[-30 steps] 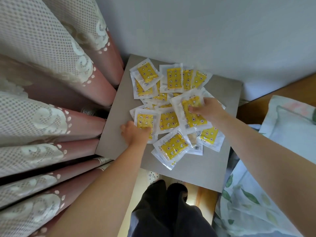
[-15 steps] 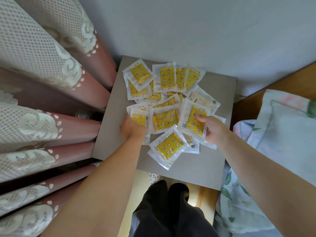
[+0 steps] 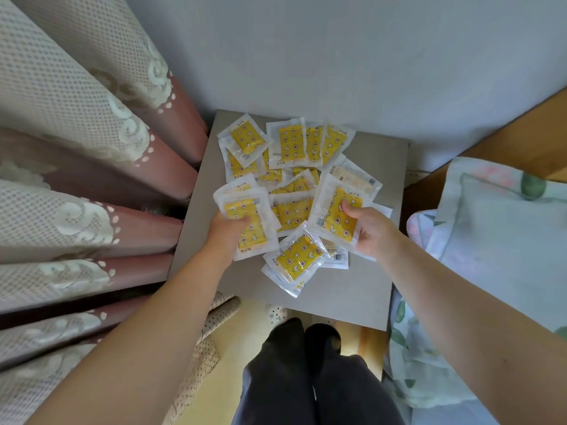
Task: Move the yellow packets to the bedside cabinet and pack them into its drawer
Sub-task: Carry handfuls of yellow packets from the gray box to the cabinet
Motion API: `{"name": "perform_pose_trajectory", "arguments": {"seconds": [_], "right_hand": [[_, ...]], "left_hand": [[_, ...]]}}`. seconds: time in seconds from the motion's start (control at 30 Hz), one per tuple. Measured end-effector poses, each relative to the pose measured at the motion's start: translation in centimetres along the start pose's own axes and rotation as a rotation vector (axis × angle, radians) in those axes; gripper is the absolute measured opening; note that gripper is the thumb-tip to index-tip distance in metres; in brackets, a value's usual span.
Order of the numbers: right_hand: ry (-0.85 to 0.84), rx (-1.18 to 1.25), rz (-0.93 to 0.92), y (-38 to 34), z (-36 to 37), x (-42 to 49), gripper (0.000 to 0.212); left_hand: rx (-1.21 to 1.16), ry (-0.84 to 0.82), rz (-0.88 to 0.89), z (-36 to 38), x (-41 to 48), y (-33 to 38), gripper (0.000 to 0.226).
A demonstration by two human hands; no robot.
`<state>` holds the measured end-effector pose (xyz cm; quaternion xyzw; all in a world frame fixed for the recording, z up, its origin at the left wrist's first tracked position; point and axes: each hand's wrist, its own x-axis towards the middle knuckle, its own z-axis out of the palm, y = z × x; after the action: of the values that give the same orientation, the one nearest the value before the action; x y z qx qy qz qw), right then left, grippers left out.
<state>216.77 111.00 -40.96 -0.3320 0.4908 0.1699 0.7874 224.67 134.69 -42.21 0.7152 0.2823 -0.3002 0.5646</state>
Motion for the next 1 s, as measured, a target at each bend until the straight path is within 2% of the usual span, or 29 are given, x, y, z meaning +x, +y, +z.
{"name": "perform_pose_trajectory", "arguments": {"seconds": [0.1,0.2,0.3,0.47,0.57,0.63,0.73,0.87,1.0], "right_hand": [[0.024,-0.024,-0.013,-0.5,0.5,-2.5,0.023],[0.020,-0.090,-0.083,-1.1,1.3,-5.6,0.014],[0.009,-0.138,-0.181,-1.0,1.9,-8.5,0.030],[0.191,-0.126,-0.276,2.4,2.1,-12.5,0.040],[0.286,-0.083,-0.295,7.0,2.1,-15.1,0.044],[0.306,-0.002,-0.307,11.1,2.0,-17.2,0.038],[0.343,0.100,-0.319,17.8,1.9,-20.1,0.027],[0.440,0.233,-0.337,26.1,0.9,-24.3,0.009],[0.530,0.344,-0.316,34.5,-2.0,-28.9,0.010]], "left_hand": [[-0.027,-0.152,-0.014,0.4,-2.9,1.6,0.025],[0.135,-0.196,0.077,0.8,-5.6,3.7,0.025],[0.270,-0.215,0.169,0.5,-8.2,5.3,0.025],[0.408,-0.313,0.289,-1.9,-12.1,5.3,0.031],[0.503,-0.386,0.351,-3.7,-14.2,4.0,0.028],[0.589,-0.445,0.365,-4.8,-15.3,2.3,0.027],[0.728,-0.531,0.371,-6.5,-17.4,-1.2,0.040],[0.869,-0.628,0.334,-8.1,-20.7,-6.5,0.040],[0.975,-0.751,0.287,-8.6,-25.2,-12.5,0.035]]}}
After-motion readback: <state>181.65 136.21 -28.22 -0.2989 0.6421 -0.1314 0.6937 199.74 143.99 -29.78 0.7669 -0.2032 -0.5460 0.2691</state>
